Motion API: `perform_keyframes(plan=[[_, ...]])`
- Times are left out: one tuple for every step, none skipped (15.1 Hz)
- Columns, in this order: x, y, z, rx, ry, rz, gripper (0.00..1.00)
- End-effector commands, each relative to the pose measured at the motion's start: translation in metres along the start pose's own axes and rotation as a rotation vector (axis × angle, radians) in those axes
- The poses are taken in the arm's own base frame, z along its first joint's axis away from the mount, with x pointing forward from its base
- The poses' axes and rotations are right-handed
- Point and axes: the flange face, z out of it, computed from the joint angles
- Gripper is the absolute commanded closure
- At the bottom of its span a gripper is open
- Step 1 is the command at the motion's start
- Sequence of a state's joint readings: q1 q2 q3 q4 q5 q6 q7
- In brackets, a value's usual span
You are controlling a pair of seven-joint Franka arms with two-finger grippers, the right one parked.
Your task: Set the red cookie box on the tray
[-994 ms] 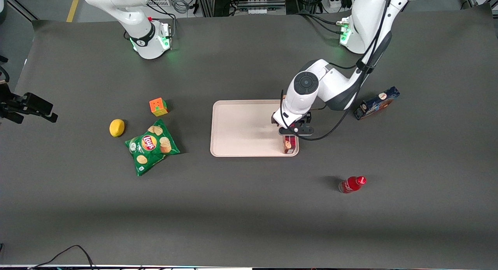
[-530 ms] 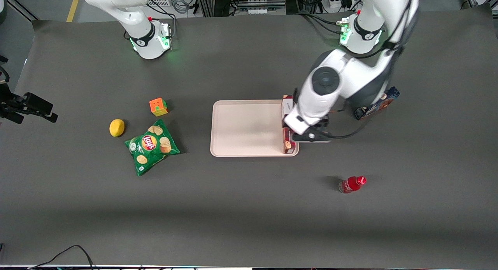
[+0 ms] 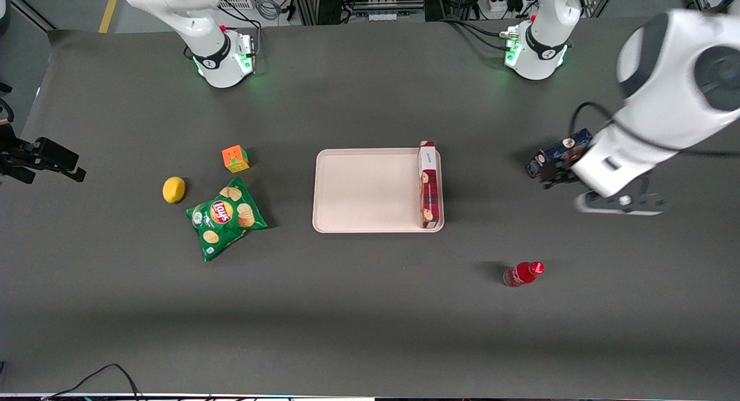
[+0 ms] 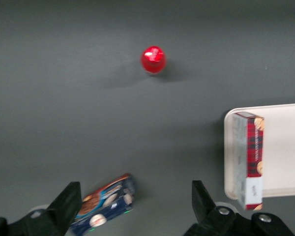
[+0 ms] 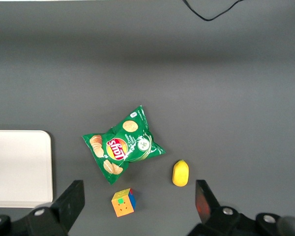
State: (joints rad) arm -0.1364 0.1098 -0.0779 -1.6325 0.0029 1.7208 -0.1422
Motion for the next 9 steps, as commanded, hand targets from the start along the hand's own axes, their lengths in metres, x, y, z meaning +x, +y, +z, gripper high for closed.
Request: perform_keyframes(plan=[[-0.029,-0.054,-0.048,-0.011,0.021,-0.013,0.00],[-0.037,-0.066,-0.059,-0.013,0.027,-0.034,0.00],[-0.046,-0.073,-0.069,-0.022,0.030,-0.048,0.00],[-0.054,-0.077,-0.078,-0.031,0.038,-0.056,0.00],[-0.062,-0.084,-0.086,-0.031,0.049,-0.063,0.00],[-0.067,-0.086,-0.092,-0.030,0.061,-0.051,0.00],[-0.070,-0.089,-0.096,-0.030,0.069,-0.051,0.00],[-0.071,-0.089,-0.097,-0.030,0.071,-0.051,0.00],[-0.072,-0.089,-0.099,-0.028,0.074,-0.050,0.00]])
